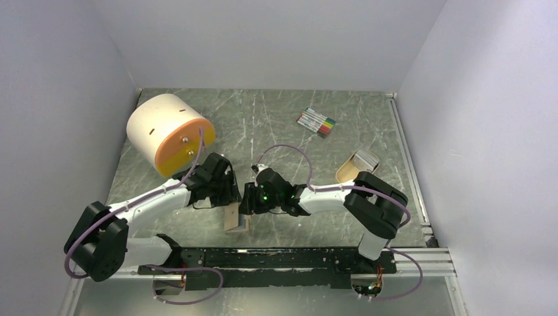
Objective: Put the credit cards into the card holder
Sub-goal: Open the card holder at the center of the board.
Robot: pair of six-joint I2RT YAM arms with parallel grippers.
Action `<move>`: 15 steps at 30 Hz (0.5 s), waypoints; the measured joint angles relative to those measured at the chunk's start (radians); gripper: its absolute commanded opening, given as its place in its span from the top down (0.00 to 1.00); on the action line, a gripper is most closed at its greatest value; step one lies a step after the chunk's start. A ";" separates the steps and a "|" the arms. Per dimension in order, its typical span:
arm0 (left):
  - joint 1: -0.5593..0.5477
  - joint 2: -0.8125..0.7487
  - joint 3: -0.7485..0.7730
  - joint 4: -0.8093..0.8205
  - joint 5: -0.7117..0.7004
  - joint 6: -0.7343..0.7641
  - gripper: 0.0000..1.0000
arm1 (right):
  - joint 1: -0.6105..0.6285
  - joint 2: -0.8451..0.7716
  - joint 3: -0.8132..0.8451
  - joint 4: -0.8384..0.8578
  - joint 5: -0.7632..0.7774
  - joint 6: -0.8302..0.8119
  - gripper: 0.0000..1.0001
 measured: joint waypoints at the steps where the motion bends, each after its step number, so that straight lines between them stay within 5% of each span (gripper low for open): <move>1: 0.000 0.010 0.002 -0.001 0.000 0.005 0.46 | 0.000 0.000 0.000 0.000 0.000 0.000 0.57; 10: 0.000 0.054 0.019 0.001 0.000 0.032 0.88 | 0.000 0.009 0.011 0.009 0.000 0.003 0.57; 15: 0.000 0.045 0.019 -0.005 -0.004 0.033 0.91 | 0.000 0.028 0.027 0.023 -0.001 0.010 0.57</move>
